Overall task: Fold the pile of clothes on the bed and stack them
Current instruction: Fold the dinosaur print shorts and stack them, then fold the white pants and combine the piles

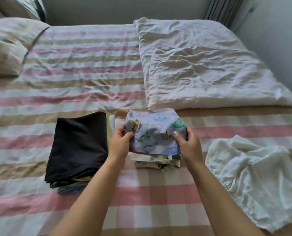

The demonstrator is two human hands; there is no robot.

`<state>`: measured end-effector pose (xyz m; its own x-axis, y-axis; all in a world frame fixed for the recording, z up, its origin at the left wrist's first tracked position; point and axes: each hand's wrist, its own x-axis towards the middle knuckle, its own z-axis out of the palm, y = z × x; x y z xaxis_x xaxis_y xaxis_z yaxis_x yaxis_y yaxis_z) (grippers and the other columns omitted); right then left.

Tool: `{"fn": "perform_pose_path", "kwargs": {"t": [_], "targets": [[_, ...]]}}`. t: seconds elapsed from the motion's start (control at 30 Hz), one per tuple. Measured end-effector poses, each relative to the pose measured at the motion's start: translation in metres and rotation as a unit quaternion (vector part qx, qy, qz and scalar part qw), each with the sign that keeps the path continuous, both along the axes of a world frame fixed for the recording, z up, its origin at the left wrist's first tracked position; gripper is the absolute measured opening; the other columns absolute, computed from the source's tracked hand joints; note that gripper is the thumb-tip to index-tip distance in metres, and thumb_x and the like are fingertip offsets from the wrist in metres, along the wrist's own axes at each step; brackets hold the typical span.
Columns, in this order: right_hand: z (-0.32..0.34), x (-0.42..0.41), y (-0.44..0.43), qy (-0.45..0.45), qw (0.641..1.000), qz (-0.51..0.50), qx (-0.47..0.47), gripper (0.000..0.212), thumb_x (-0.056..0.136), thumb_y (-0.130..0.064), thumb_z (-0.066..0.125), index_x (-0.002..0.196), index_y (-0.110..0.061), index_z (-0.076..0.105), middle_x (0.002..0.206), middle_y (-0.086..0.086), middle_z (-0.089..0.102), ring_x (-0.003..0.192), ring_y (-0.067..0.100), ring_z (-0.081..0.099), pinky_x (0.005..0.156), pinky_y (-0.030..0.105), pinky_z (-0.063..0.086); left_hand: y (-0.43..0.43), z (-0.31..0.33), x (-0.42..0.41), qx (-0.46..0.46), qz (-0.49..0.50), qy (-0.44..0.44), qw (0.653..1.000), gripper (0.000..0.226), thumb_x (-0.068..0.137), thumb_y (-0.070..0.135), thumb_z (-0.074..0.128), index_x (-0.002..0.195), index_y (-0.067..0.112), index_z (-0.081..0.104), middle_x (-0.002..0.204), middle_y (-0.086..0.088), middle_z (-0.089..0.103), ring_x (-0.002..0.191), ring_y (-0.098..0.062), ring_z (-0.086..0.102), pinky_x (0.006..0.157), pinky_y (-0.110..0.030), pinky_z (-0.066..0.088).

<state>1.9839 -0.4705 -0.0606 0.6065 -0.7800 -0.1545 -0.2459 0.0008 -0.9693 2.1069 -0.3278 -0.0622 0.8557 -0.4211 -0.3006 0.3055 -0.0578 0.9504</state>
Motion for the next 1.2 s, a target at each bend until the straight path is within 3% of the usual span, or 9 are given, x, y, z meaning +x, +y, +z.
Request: {"fn": "perform_pose_path", "kwargs": {"t": [0.2,0.33,0.5,0.67,0.77,0.87,0.93,1.07,1.2], "targets": [[-0.059,0.052,-0.043,0.024,0.999,0.001,0.026,0.022,0.091,-0.008,0.055,0.113,-0.010,0.054,0.115,0.009,0.063,0.103,0.021,0.060,0.089,0.033,0.050,-0.041,-0.060,0.055,0.030,-0.013,0.067,0.997,0.033,0.090,-0.008,0.041,0.109,0.015,0.057,0.090,-0.004,0.064,0.070,-0.019,0.062,0.050,-0.028,0.055],[-0.096,0.044,-0.037,0.095,0.994,-0.011,0.048,0.035,0.092,-0.011,0.053,0.125,-0.003,0.049,0.123,0.012,0.059,0.113,0.025,0.056,0.097,0.039,0.046,-0.036,-0.097,0.042,0.107,-0.009,0.076,0.991,0.031,0.089,-0.008,0.043,0.112,0.006,0.058,0.081,-0.003,0.061,0.063,-0.017,0.054,0.053,-0.024,0.047],[-0.098,0.023,-0.027,0.089,0.995,-0.047,0.026,0.033,0.092,-0.012,0.054,0.123,-0.006,0.051,0.117,0.008,0.061,0.105,0.020,0.059,0.090,0.034,0.049,-0.022,-0.104,0.024,0.094,0.000,0.018,0.995,0.029,0.088,-0.006,0.049,0.095,0.019,0.061,0.096,-0.010,0.064,0.091,-0.029,0.060,0.084,-0.045,0.048],[-0.109,0.003,-0.012,0.128,0.987,-0.091,-0.024,0.034,0.090,-0.013,0.056,0.123,-0.008,0.049,0.115,0.006,0.059,0.095,0.014,0.055,0.081,0.030,0.047,-0.018,-0.106,0.000,0.112,-0.014,-0.026,0.993,0.026,0.087,-0.008,0.049,0.103,0.010,0.058,0.087,-0.002,0.062,0.079,-0.019,0.057,0.071,-0.032,0.048],[-0.122,-0.004,-0.004,0.191,0.973,-0.091,-0.091,0.039,0.089,-0.018,0.057,0.125,-0.007,0.045,0.116,0.009,0.056,0.094,0.018,0.052,0.075,0.028,0.042,-0.016,-0.112,-0.010,0.247,-0.007,-0.175,0.953,0.048,0.083,-0.005,0.051,0.128,0.011,0.044,0.114,-0.008,0.050,0.109,-0.024,0.048,0.095,-0.034,0.039],[-0.133,-0.009,-0.002,0.239,0.963,-0.084,-0.093,0.043,0.090,-0.027,0.057,0.125,-0.004,0.044,0.121,0.016,0.051,0.106,0.026,0.051,0.077,0.030,0.040,-0.016,-0.117,-0.018,0.345,-0.088,-0.364,0.861,0.056,0.088,0.008,0.051,0.140,0.023,0.038,0.140,-0.007,0.037,0.129,-0.023,0.030,0.106,-0.042,0.023],[-0.137,-0.011,-0.003,0.239,0.965,-0.076,-0.074,0.046,0.090,-0.031,0.057,0.125,-0.003,0.045,0.122,0.017,0.051,0.108,0.027,0.052,0.078,0.029,0.040,-0.018,-0.122,-0.016,0.401,-0.161,-0.378,0.819,0.047,0.094,0.022,0.045,0.141,0.028,0.036,0.150,0.000,0.030,0.138,-0.019,0.020,0.109,-0.043,0.013],[-0.138,-0.033,-0.009,0.215,0.973,-0.063,-0.062,0.036,0.094,-0.033,0.049,0.117,-0.006,0.052,0.113,0.013,0.056,0.103,0.026,0.053,0.083,0.031,0.042,-0.027,-0.119,-0.020,0.432,-0.160,-0.349,0.816,0.041,0.095,0.025,0.044,0.136,0.023,0.042,0.151,0.000,0.027,0.141,-0.019,0.014,0.111,-0.043,0.001],[-0.135,-0.092,-0.013,0.202,0.972,-0.100,-0.064,0.014,0.092,-0.014,0.053,0.102,-0.009,0.062,0.099,0.008,0.062,0.092,0.023,0.058,0.077,0.026,0.041,-0.042,-0.103,-0.070,0.335,-0.161,-0.457,0.808,0.028,0.082,0.005,0.061,0.108,0.011,0.064,0.128,-0.012,0.055,0.125,-0.035,0.042,0.103,-0.054,0.027]]}}
